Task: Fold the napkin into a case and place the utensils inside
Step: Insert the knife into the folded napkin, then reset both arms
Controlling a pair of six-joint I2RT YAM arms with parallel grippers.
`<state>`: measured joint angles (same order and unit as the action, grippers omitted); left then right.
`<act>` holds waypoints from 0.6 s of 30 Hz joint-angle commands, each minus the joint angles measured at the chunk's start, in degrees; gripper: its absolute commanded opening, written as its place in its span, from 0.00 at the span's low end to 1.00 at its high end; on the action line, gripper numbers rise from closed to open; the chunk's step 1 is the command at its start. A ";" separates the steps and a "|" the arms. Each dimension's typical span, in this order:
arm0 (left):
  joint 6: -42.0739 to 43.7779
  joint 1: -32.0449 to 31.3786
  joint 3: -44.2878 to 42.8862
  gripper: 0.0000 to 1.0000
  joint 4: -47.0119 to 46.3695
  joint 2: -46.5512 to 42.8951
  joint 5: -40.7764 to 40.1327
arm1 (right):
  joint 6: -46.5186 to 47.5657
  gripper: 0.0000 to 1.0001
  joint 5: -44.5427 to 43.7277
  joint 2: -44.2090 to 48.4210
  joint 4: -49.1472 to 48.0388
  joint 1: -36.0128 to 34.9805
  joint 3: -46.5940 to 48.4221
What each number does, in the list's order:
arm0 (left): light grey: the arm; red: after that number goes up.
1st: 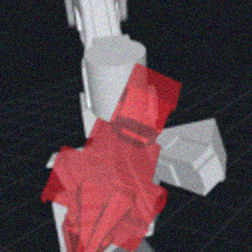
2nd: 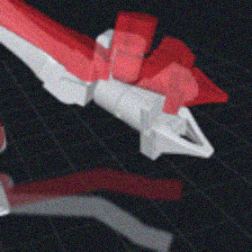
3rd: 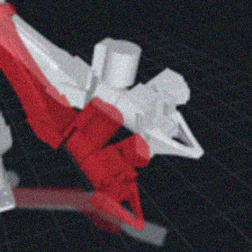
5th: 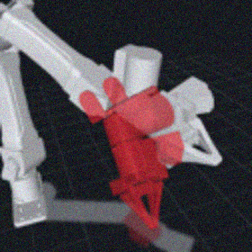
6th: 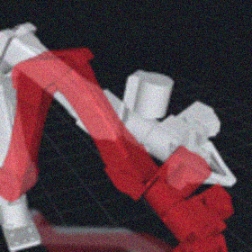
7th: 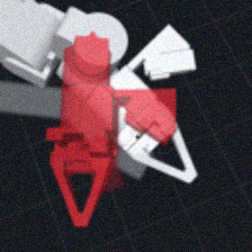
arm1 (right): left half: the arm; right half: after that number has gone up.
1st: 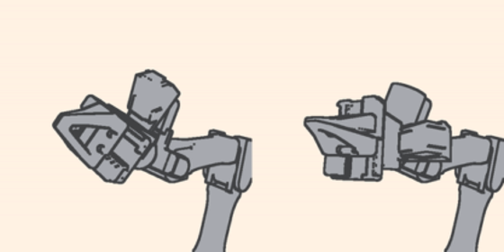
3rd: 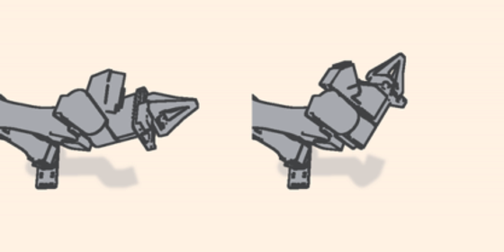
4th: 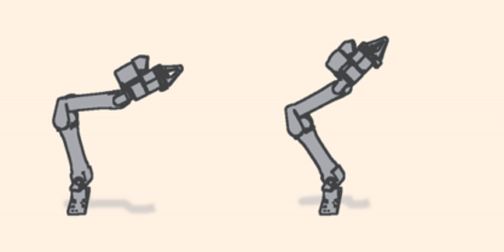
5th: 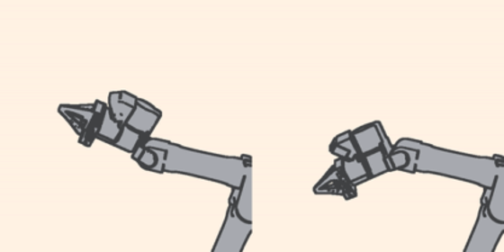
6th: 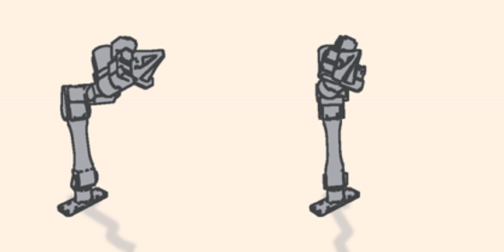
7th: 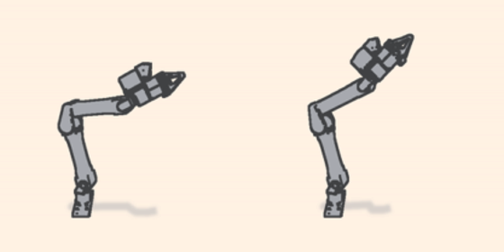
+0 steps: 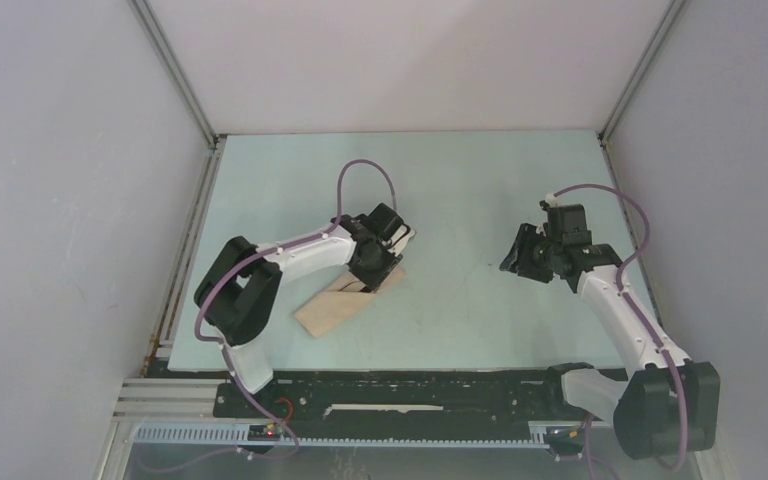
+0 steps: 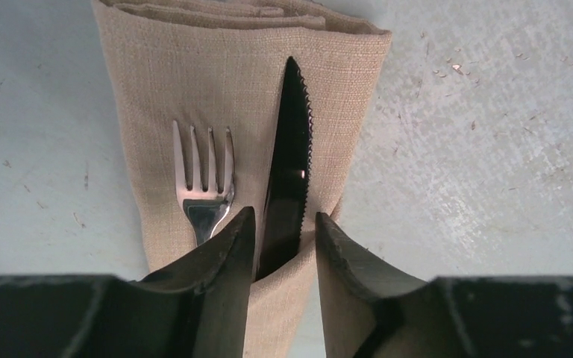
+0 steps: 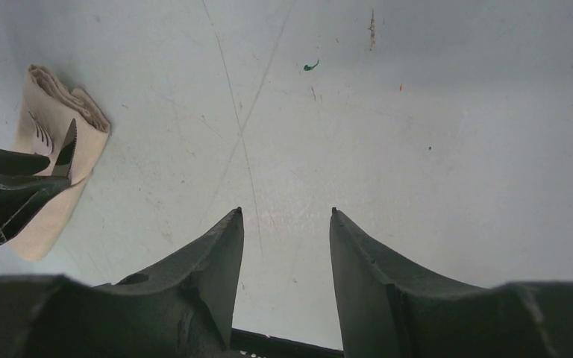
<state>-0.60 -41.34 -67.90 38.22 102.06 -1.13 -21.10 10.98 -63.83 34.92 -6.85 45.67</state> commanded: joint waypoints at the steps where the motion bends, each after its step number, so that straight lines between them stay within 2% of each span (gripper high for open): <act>1: -1.32 0.32 -0.80 0.44 0.47 -5.70 0.55 | 0.45 0.56 -0.78 2.21 -0.43 -0.53 0.24; 2: -1.58 0.31 -1.48 0.54 0.83 -6.62 0.67 | 0.53 0.57 -0.74 2.60 0.12 -0.60 0.67; 3: -1.72 0.30 -2.48 0.56 1.35 -7.61 1.85 | 0.57 0.58 -0.63 3.04 0.92 -0.78 1.43; 7: -3.73 0.30 -7.26 0.56 2.71 -13.97 3.56 | -0.03 0.64 -0.34 6.19 5.67 -4.54 6.53; 10: -6.21 0.23 -11.94 0.56 2.19 -21.68 4.36 | -0.82 0.71 0.76 10.49 11.90 -7.97 15.02; 12: -7.62 0.23 -14.37 0.57 -0.57 -28.05 4.35 | -0.89 0.77 1.45 14.34 14.71 -9.09 20.90; 13: -8.03 0.23 -15.10 0.57 -2.87 -31.20 4.02 | -0.85 0.84 1.44 16.78 15.91 -9.21 24.16; 14: -8.09 0.27 -15.45 0.58 -5.75 -35.38 3.58 | -0.56 0.97 1.08 18.03 17.36 -9.15 27.60; 18: -5.24 0.28 -16.64 0.65 -13.57 -44.71 0.74 | 3.28 1.00 -0.86 19.59 24.10 -9.17 42.76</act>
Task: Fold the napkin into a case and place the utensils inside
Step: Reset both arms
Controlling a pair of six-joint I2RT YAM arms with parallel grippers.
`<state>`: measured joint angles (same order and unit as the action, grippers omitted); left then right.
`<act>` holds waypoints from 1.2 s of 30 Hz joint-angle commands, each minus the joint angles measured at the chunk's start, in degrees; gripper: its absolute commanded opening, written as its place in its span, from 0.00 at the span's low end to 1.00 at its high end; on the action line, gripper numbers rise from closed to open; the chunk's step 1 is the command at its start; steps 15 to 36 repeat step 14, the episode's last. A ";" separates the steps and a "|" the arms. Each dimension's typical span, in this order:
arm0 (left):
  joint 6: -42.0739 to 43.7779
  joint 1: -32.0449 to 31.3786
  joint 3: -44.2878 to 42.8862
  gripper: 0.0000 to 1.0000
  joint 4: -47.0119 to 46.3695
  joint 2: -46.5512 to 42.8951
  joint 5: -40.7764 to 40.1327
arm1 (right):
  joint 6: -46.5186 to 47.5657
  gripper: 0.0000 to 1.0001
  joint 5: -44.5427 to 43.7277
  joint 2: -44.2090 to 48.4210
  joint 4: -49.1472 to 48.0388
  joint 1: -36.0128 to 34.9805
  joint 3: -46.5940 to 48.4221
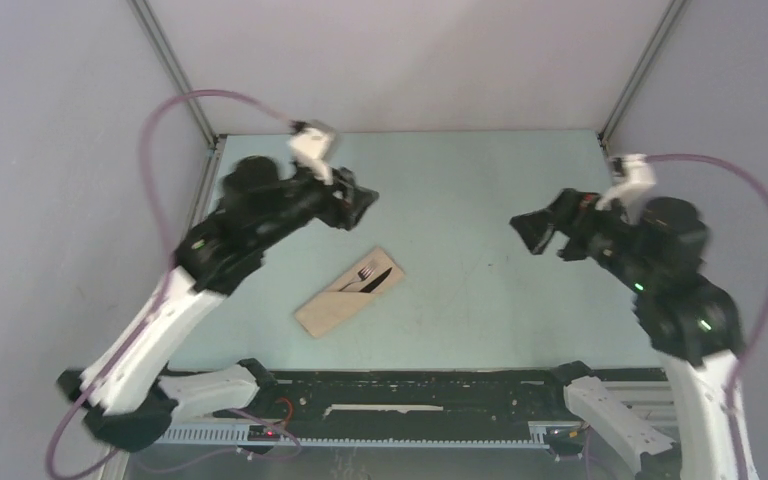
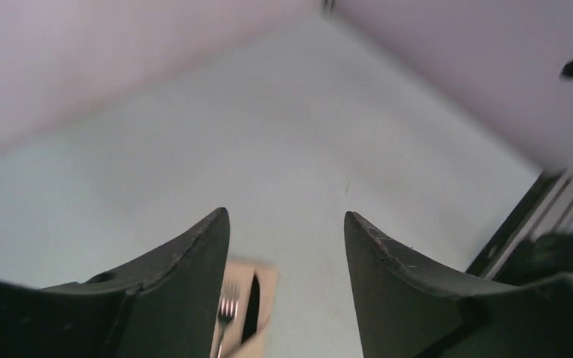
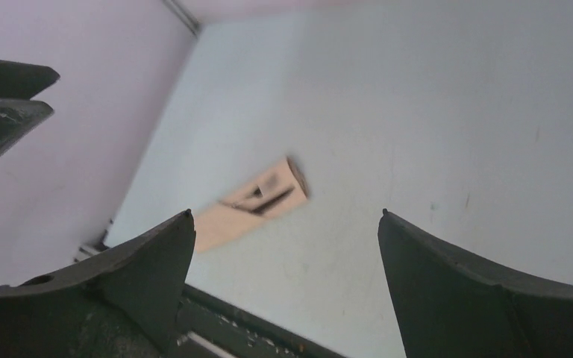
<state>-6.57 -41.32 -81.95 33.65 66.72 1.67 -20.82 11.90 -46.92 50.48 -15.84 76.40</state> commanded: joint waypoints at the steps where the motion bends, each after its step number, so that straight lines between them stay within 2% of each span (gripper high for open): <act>1: 1.63 0.24 -3.01 0.67 -10.16 -11.23 -3.68 | 3.51 1.00 -3.15 2.41 10.49 -0.16 15.93; 5: 5.32 0.21 -5.16 0.74 -13.19 -16.75 -6.60 | 6.80 1.00 -6.17 1.26 15.03 -0.17 28.82; 9: 6.39 0.23 -4.50 0.85 -17.01 -21.89 -9.80 | 8.26 1.00 -7.84 2.75 14.00 -0.16 33.93; 14: 6.39 0.25 -2.94 0.88 -19.89 -26.05 -12.21 | 8.21 1.00 -10.28 6.14 10.23 -0.18 32.71; 36: 6.39 0.25 -2.94 0.88 -19.89 -26.05 -12.21 | 8.21 1.00 -10.28 6.14 10.23 -0.18 32.71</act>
